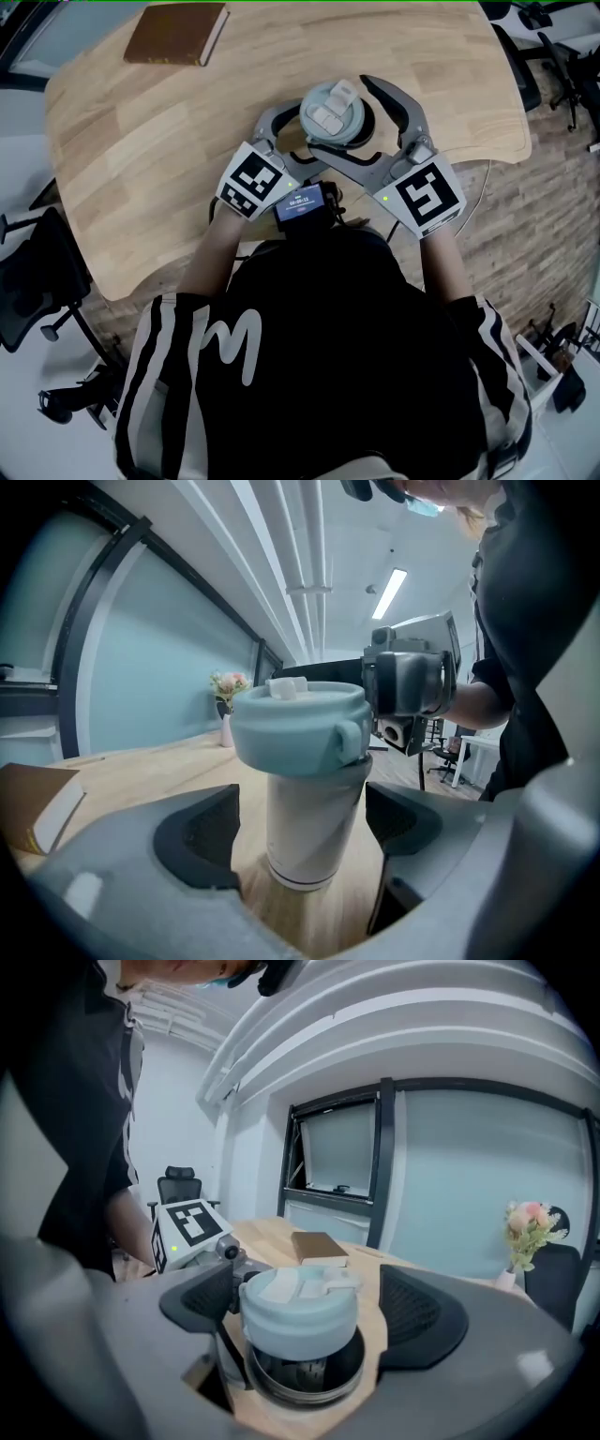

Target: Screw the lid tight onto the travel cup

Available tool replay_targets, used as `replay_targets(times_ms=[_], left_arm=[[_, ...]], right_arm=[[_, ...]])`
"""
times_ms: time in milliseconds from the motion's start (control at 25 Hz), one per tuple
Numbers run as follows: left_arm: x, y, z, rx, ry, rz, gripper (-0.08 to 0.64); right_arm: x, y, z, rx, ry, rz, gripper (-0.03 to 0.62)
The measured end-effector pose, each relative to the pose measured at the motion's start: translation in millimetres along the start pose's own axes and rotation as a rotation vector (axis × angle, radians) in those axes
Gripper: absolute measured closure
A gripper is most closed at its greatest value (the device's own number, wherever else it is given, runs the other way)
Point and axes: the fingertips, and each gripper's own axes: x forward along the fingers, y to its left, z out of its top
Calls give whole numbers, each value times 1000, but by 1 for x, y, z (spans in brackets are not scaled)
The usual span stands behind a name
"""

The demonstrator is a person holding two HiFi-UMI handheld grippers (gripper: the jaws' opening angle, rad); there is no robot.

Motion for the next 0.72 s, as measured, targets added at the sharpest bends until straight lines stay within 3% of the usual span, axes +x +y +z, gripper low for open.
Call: replay_targets(times_ms=[320,720], left_arm=[[20,-6,-3,7,2,-64,141],[28,-11,-5,12,10,-129,155]], right_arm=[[10,6,-11,-57,38,111,126],[16,5,-12,-65,23,119,137]])
